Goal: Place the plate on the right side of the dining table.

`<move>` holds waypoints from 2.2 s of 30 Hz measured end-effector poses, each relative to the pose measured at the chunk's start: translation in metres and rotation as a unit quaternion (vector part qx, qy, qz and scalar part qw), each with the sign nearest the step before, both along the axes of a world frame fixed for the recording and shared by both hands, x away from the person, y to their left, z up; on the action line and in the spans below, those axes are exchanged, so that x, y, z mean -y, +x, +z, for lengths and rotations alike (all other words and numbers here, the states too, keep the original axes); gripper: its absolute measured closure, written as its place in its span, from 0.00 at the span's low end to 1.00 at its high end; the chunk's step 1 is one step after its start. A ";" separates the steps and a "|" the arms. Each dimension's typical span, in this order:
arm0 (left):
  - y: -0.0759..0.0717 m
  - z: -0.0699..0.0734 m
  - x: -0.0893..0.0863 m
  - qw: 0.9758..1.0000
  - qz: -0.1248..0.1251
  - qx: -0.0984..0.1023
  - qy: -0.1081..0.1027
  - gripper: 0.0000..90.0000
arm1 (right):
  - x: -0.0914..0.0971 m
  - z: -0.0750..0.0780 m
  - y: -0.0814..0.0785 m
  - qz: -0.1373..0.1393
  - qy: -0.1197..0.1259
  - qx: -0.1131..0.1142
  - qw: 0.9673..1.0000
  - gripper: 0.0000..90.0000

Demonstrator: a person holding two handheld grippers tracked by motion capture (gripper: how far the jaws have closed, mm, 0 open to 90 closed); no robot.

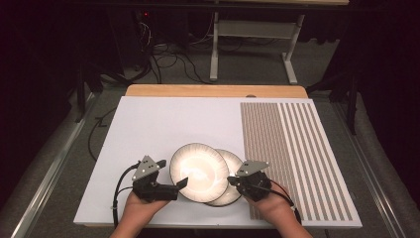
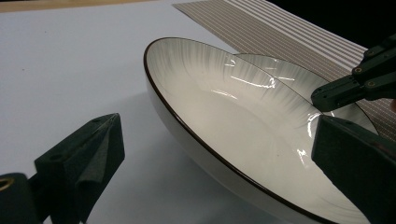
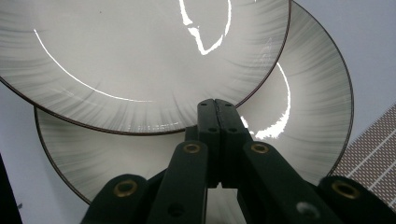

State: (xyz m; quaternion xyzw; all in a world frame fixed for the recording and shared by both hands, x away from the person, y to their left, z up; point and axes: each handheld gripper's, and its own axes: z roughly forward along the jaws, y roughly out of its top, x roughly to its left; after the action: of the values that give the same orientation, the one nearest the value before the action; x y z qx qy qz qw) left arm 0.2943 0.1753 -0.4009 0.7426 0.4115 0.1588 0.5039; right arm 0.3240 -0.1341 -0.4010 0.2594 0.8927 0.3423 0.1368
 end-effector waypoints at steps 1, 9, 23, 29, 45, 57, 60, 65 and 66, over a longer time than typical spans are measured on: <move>0.001 -0.001 0.001 1.000 -0.002 -0.004 0.001 0.03 | 0.000 0.000 0.000 0.001 0.000 0.000 1.000 1.00; 0.003 -0.004 0.008 1.000 -0.010 -0.027 0.000 0.04 | 0.000 0.000 0.000 0.001 0.000 0.000 1.000 1.00; 0.013 -0.009 0.013 0.994 -0.027 -0.106 -0.025 0.18 | 0.001 0.000 0.000 0.003 -0.002 0.002 1.000 1.00; 0.015 -0.008 0.015 0.990 -0.029 -0.135 -0.037 0.29 | 0.000 0.000 0.000 0.002 -0.001 0.000 1.000 1.00; 0.018 -0.005 0.009 0.984 0.010 -0.170 -0.045 0.55 | 0.000 -0.001 0.000 0.001 0.000 0.000 1.000 1.00; 0.018 -0.003 0.008 0.983 0.023 -0.176 -0.051 0.64 | 0.003 0.001 0.000 -0.005 0.007 0.002 1.000 1.00; 0.019 -0.002 0.008 0.983 0.023 -0.175 -0.057 0.66 | 0.003 0.001 0.000 -0.005 0.006 0.006 1.000 1.00; 0.019 -0.002 0.006 0.982 0.024 -0.177 -0.064 0.68 | 0.004 0.002 -0.001 -0.007 0.011 0.007 1.000 1.00; 0.019 -0.003 0.005 0.981 0.025 -0.179 -0.074 0.69 | 0.004 0.002 -0.001 -0.007 0.013 0.009 1.000 1.00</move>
State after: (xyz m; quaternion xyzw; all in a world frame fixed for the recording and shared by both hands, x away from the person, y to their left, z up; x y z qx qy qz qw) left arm 0.3132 0.1704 -0.4038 0.7095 0.5238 0.0048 0.4713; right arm 0.3227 -0.1383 -0.3987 0.2639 0.8851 0.3556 0.1436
